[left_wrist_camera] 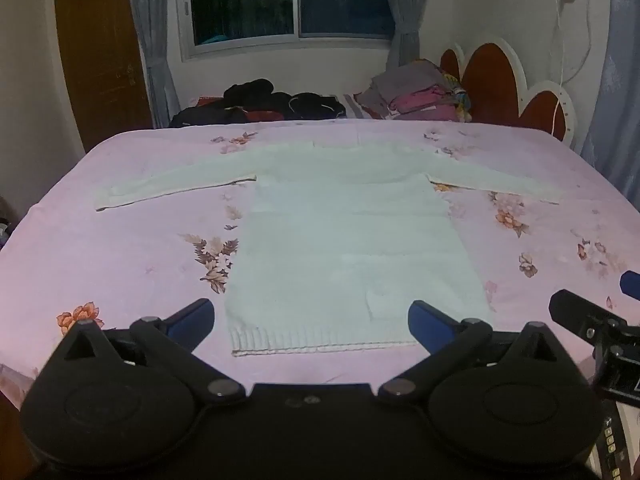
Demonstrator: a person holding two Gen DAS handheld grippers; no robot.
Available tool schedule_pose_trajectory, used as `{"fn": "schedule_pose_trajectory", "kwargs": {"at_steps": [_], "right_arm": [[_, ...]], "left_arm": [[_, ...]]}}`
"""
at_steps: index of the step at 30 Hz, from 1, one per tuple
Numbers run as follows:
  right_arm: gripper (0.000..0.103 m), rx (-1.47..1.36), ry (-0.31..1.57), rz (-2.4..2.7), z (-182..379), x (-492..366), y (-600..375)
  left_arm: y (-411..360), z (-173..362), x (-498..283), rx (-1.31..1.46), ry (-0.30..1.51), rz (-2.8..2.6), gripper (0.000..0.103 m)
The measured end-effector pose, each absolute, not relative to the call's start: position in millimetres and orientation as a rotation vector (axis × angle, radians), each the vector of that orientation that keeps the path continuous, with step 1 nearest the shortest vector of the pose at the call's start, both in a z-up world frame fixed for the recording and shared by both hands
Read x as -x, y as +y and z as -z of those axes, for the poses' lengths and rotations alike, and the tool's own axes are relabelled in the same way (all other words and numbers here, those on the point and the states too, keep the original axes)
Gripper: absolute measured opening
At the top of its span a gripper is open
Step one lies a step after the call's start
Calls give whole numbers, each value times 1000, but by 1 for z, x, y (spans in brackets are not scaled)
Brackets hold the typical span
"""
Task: Fold small clothes
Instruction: 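Move both grippers over the cream sweater toward its sleeves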
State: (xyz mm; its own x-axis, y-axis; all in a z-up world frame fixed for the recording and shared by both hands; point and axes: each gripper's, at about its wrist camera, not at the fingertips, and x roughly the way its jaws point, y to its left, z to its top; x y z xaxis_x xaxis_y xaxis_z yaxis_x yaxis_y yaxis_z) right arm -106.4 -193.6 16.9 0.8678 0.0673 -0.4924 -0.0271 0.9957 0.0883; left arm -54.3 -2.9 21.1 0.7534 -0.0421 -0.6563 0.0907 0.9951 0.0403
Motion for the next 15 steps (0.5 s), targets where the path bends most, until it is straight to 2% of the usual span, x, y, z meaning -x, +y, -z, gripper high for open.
{"fn": "schedule_pose_trajectory", "kwargs": {"at_steps": [15], "right_arm": [[103,-95,521,-47,-22,105,-193]], "left_arm": [[-3,-24,50,-56,729,57,103]]}}
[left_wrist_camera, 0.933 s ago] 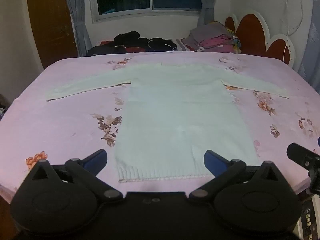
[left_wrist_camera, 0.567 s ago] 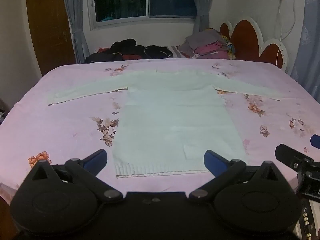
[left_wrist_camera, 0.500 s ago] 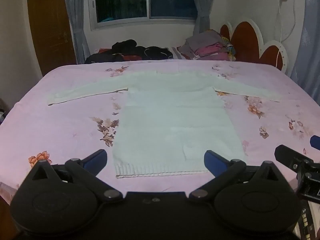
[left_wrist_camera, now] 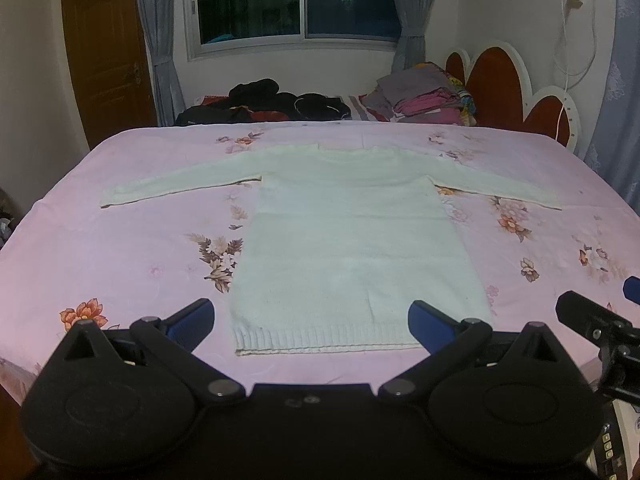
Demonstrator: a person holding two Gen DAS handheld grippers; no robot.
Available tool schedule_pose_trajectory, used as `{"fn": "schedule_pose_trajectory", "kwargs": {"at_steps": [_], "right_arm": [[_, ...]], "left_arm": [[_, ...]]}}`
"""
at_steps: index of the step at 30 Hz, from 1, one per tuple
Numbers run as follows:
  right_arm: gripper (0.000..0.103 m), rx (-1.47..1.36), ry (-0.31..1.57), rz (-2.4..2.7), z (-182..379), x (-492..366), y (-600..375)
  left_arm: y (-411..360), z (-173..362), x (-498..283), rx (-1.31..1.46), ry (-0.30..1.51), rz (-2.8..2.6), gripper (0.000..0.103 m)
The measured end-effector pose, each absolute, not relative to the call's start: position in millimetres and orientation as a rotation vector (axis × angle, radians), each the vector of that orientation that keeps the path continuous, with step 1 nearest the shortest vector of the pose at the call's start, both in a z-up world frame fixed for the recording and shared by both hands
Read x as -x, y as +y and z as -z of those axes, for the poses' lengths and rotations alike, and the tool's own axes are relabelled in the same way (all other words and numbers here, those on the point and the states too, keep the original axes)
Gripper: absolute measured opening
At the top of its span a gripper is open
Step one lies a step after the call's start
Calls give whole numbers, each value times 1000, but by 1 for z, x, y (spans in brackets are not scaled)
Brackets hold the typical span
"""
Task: Fold small clothes
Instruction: 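Move both grippers over the cream sweater toward its sleeves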
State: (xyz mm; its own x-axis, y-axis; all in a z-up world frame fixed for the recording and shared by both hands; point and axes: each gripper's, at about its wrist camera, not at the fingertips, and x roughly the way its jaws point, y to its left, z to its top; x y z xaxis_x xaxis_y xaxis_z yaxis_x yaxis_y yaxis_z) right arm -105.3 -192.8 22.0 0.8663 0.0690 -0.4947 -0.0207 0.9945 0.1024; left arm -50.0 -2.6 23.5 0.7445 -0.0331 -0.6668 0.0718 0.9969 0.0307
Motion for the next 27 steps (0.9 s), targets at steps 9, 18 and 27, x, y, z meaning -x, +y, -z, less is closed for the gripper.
{"fn": "schedule_pose_trajectory", "kwargs": {"at_steps": [9,18,27], "right_arm": [[103,-103,520,-47,-22,103,-198],[103,-108,522,-42,-19,98,-205],[103,-111,520,-42,-18,95,-209]], "left_arm": [[-3,-24,49,-55,728,57,103],[-8,-22,45,-56,733,53,103],[-11,-21,39,-57,743,54,103]]}}
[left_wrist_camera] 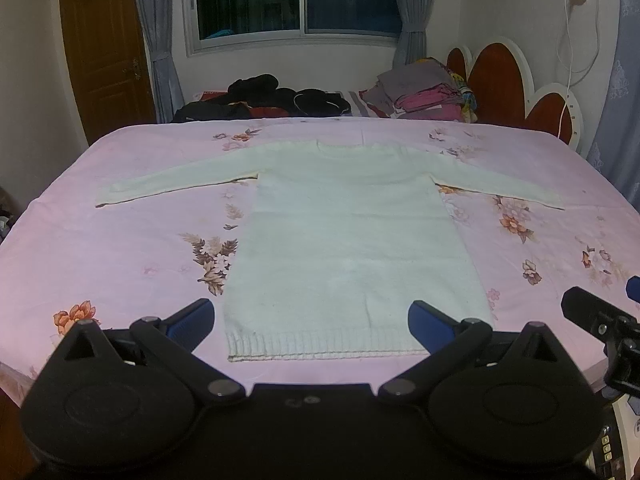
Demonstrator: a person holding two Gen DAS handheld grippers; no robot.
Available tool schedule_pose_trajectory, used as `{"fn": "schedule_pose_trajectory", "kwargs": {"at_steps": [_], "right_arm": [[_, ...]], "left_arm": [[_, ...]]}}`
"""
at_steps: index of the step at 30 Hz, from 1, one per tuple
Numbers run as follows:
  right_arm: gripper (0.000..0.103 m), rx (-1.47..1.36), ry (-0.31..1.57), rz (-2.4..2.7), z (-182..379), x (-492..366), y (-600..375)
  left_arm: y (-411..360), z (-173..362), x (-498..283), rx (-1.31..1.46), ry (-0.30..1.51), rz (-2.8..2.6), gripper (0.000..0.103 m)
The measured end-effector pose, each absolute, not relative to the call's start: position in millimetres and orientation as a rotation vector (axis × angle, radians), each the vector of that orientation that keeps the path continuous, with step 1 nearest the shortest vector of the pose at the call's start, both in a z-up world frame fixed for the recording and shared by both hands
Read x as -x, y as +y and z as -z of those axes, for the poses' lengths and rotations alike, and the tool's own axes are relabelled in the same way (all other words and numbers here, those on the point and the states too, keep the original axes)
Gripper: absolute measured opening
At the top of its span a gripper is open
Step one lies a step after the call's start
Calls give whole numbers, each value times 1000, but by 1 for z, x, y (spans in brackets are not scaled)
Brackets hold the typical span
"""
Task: Fold small clothes
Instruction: 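Move both grippers over the cream sweater toward its sleeves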
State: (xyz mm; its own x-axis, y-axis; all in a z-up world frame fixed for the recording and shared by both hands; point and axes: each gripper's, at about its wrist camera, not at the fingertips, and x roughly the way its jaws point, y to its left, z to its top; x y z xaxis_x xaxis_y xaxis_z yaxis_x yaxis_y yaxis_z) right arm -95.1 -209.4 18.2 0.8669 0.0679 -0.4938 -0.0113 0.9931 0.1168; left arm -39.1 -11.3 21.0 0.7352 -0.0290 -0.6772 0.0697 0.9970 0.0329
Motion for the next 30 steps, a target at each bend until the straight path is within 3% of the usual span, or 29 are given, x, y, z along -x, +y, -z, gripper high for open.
{"fn": "schedule_pose_trajectory", "kwargs": {"at_steps": [30], "right_arm": [[103,-137,546,-18,-7,61,-213]], "left_arm": [[-7,-12,1,-62,776,44,103]]}}
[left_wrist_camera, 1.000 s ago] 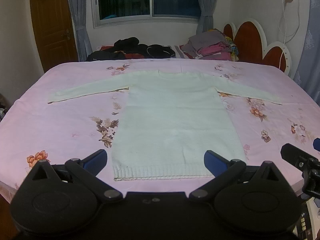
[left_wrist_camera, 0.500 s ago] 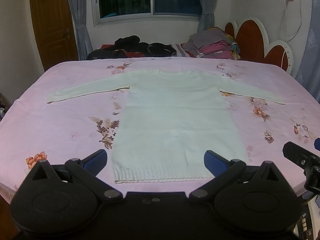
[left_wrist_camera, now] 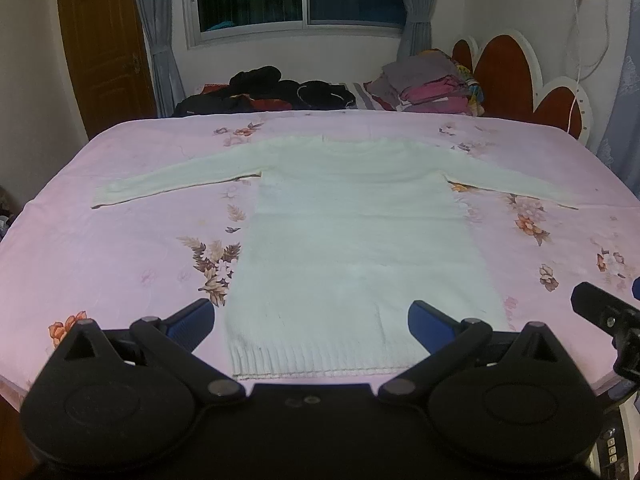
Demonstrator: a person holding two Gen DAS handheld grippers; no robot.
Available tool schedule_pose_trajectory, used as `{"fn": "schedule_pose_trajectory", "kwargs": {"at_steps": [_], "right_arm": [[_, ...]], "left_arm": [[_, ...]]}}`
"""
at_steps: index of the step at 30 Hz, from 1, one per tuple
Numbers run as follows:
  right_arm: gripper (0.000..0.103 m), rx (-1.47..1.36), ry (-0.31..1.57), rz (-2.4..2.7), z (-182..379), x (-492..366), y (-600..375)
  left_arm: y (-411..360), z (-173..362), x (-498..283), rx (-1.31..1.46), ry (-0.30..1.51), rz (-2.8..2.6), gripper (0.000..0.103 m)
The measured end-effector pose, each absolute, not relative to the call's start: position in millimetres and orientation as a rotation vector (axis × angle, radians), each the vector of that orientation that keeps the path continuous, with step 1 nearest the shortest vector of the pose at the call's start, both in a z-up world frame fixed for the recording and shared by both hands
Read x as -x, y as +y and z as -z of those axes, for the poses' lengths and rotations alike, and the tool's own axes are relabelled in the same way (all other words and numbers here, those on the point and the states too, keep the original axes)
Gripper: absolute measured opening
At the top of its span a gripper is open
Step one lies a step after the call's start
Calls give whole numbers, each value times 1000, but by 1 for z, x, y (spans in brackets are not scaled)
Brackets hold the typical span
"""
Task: Fold small clothes
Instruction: 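Move both grippers over the cream sweater toward its sleeves, then lower the right gripper onto a sleeve cuff and close on it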
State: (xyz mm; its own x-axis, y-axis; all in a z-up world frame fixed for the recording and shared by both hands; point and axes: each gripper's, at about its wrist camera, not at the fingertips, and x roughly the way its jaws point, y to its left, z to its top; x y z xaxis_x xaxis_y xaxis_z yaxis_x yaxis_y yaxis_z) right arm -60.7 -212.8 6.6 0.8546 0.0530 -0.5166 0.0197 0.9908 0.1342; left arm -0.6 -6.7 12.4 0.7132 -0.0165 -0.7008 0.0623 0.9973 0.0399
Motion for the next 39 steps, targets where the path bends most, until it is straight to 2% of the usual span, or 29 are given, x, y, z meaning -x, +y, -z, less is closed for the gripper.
{"fn": "schedule_pose_trajectory", "kwargs": {"at_steps": [15,39], "right_arm": [[103,-154,574,34,8,15,-220],[103,-159,593,192,22,-93,-232]], "left_arm": [[-6,-2,-47,-81,799,58,103],[9,22,-182,-71,827,104,103]]}}
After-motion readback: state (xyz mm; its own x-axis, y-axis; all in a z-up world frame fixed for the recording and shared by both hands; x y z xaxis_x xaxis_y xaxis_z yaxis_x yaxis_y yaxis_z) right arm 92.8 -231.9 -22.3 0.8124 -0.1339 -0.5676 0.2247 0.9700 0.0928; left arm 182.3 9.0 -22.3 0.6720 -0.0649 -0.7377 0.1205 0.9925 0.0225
